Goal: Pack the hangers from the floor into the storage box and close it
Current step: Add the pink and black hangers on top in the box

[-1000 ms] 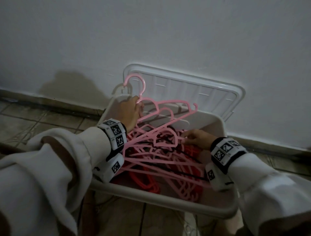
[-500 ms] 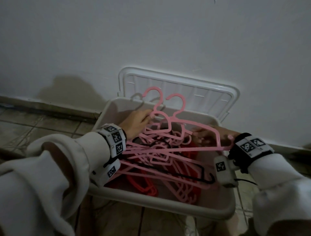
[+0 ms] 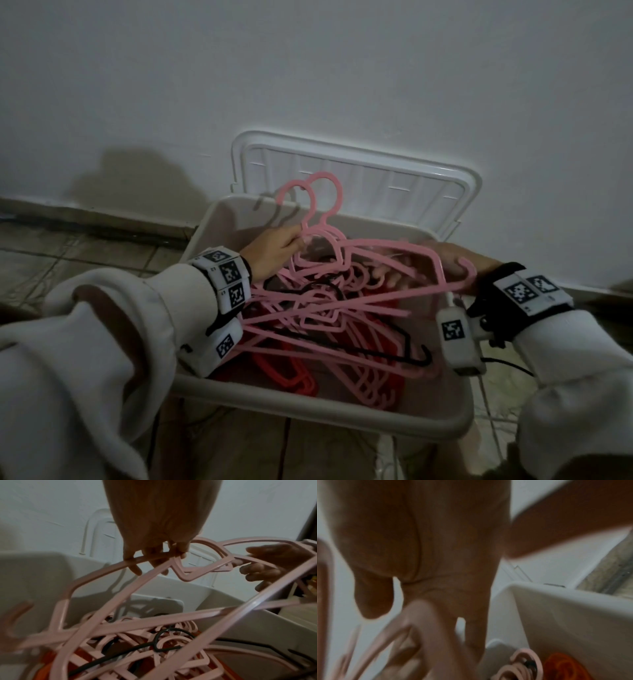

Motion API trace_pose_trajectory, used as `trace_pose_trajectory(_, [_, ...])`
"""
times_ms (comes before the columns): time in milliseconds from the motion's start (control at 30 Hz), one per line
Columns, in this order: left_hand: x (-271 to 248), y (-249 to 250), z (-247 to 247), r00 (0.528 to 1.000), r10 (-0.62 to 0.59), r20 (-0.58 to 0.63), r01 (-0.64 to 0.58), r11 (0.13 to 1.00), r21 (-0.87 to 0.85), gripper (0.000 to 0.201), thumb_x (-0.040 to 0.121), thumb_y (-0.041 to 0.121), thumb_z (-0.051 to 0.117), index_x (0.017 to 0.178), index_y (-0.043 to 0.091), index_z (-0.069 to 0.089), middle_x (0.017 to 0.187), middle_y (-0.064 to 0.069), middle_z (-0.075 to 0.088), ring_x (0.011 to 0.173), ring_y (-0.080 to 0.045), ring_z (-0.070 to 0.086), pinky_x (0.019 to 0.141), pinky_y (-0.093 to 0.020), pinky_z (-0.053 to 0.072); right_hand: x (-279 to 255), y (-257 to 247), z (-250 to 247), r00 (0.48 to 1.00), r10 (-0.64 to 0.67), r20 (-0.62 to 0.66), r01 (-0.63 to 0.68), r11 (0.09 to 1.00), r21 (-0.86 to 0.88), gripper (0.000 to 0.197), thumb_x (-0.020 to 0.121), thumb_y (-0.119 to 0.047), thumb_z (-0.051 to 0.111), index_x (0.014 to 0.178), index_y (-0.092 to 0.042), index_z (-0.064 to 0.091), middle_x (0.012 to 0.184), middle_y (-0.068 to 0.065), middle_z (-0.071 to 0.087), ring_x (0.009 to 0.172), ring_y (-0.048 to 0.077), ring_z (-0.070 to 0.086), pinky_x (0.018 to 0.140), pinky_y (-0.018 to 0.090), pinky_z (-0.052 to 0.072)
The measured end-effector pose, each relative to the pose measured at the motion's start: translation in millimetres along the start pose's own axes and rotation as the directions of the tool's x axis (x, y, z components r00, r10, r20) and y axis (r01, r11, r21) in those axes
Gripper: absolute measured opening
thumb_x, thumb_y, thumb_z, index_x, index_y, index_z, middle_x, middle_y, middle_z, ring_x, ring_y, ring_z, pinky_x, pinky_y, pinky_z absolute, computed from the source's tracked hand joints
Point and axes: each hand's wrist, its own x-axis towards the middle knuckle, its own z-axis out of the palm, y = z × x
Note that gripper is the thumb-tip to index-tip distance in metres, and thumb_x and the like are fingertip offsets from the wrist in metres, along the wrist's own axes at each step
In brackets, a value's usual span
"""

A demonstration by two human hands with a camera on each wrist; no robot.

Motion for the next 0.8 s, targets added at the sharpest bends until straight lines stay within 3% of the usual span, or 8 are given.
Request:
trace_pose_trajectory(33, [0, -2, 0, 0.999, -0.022, -0.025, 0.021, 1.0, -0.015, 0.019, 0.099, 0.02, 0.04, 0.085, 0.011, 0.049, 0.083, -0.012, 0.056, 0.076, -0.018, 0.049, 0.063, -0.025, 0.032, -2, 1, -4, 0.999, -0.022, 0.029, 0.019, 0.994, 0.103, 0.066, 0.042, -0.062, 0.078, 0.099, -0.028, 0.072, 0.101, -0.001, 0.07, 0.086, 0.016, 0.069, 0.069, 0.012, 0.051])
trace_pose_trajectory(100, [1, -4, -2, 0.996, -0.058, -0.072, 0.057, 0.998, -0.025, 0.02, 0.099, 0.021, 0.039, 0.087, 0.01, 0.05, 0.084, -0.011, 0.056, 0.078, -0.019, 0.05, 0.059, -0.021, 0.032, 0, 10, -14, 0.998, -0.005, 0.057, -0.017, 0.924, 0.381, 0.065, 0.046, -0.06, 0.08, 0.096, -0.019, 0.075, 0.093, 0.009, 0.073, 0.078, 0.019, 0.071, 0.069, 0.028, 0.058])
trace_pose_trajectory(233, [3, -5, -4, 0.987, -0.1, -0.128, 0.104, 0.994, 0.027, 0.024, 0.099, 0.022, 0.037, 0.082, 0.008, 0.049, 0.071, -0.004, 0.05, 0.068, -0.02, 0.045, 0.049, -0.018, 0.029, 4, 24, -24, 0.998, 0.034, -0.05, -0.013, 0.926, 0.377, 0.065, 0.043, -0.065, 0.077, 0.093, -0.024, 0.074, 0.096, 0.005, 0.072, 0.081, 0.021, 0.071, 0.063, 0.033, 0.058])
trace_pose_trajectory(333, [4, -7, -5, 0.985, -0.116, -0.127, 0.124, 0.991, 0.052, 0.024, 0.099, 0.022, 0.037, 0.082, 0.01, 0.048, 0.064, 0.0, 0.047, 0.063, -0.021, 0.046, 0.051, -0.016, 0.031, 10, 27, -24, 0.988, 0.108, -0.108, -0.046, 0.885, 0.464, 0.062, 0.076, -0.07, 0.044, 0.103, -0.02, 0.068, 0.099, 0.007, 0.071, 0.082, 0.025, 0.07, 0.066, 0.038, 0.057])
trace_pose_trajectory(400, [3, -7, -5, 0.99, -0.085, -0.11, 0.093, 0.994, 0.063, 0.019, 0.099, 0.02, 0.038, 0.087, 0.01, 0.05, 0.072, -0.008, 0.058, 0.067, -0.026, 0.054, 0.061, -0.028, 0.042, 13, 26, -24, 0.973, 0.15, -0.175, -0.033, 0.844, 0.535, 0.057, 0.09, -0.059, 0.028, 0.09, -0.017, 0.067, 0.087, 0.009, 0.071, 0.074, 0.024, 0.069, 0.061, 0.038, 0.057])
trace_pose_trajectory(533, [3, -5, -3, 0.998, -0.05, -0.046, 0.053, 0.997, 0.061, 0.015, 0.099, 0.009, 0.033, 0.102, 0.011, 0.048, 0.084, -0.006, 0.063, 0.077, -0.023, 0.06, 0.074, -0.03, 0.046, 22, 31, -20, 0.955, 0.156, -0.252, -0.05, 0.924, 0.38, 0.016, 0.094, -0.016, 0.044, 0.089, -0.012, 0.058, 0.076, 0.008, 0.064, 0.064, 0.022, 0.062, 0.051, 0.028, 0.055])
trace_pose_trajectory(600, [2, -4, -2, 0.998, -0.056, -0.038, 0.057, 0.997, 0.043, 0.014, 0.098, 0.008, 0.033, 0.099, 0.013, 0.046, 0.084, -0.007, 0.061, 0.077, -0.027, 0.06, 0.077, -0.036, 0.047, 25, 35, -17, 0.951, 0.195, -0.239, -0.119, 0.947, 0.3, 0.017, 0.091, -0.002, 0.044, 0.087, -0.013, 0.056, 0.075, 0.007, 0.061, 0.067, 0.022, 0.057, 0.052, 0.025, 0.054])
trace_pose_trajectory(800, [-1, 3, -6, 0.994, -0.072, -0.082, 0.075, 0.997, 0.034, 0.032, 0.1, 0.01, 0.032, 0.128, 0.0, 0.042, 0.108, -0.02, 0.061, 0.093, -0.033, 0.06, 0.079, -0.036, 0.044, 32, 31, -7, 0.883, 0.256, -0.394, -0.214, 0.965, 0.148, 0.014, 0.091, -0.01, 0.047, 0.098, -0.019, 0.055, 0.089, 0.003, 0.058, 0.084, 0.013, 0.054, 0.072, 0.03, 0.042])
